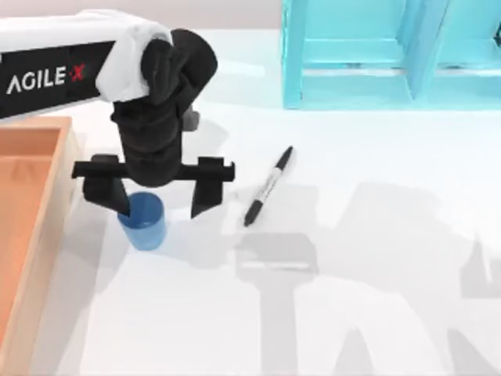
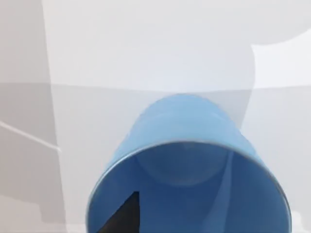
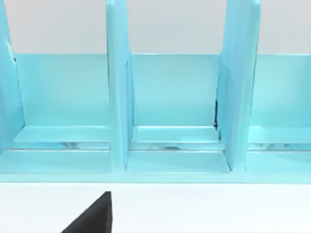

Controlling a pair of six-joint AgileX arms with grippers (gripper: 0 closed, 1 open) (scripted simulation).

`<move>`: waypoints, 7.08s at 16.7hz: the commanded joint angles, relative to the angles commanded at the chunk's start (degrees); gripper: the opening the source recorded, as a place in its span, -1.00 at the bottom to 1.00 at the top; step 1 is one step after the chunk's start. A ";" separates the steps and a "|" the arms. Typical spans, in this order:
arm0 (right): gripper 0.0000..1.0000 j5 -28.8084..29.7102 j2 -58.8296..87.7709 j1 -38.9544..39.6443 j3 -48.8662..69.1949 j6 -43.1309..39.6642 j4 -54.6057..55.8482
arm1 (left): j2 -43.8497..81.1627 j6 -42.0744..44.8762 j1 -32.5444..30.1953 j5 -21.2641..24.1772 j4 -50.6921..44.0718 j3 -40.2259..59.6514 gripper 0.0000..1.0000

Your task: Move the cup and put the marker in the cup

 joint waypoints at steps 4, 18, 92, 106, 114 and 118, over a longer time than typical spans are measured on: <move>1.00 0.00 0.00 0.00 0.00 0.00 0.00 | 0.00 0.00 0.00 0.00 0.00 0.00 1.00; 1.00 0.00 0.00 0.00 0.00 0.00 0.00 | -0.04 -0.19 -0.70 0.45 -27.88 27.48 1.00; 1.00 0.00 0.00 0.00 0.00 0.00 0.00 | 11.25 7.39 -19.32 -5.80 -8.27 25.14 -1.00; 1.00 0.00 0.00 0.00 0.00 0.00 0.00 | 0.05 6.99 -20.44 -7.59 0.65 11.77 -1.00; 1.00 0.00 0.00 0.00 0.00 0.00 0.00 | -19.99 13.41 -13.70 -8.68 39.97 -21.05 -1.00; 1.00 0.00 0.00 0.00 0.00 0.00 0.00 | -31.99 17.30 -9.43 -8.10 63.47 -39.46 -1.00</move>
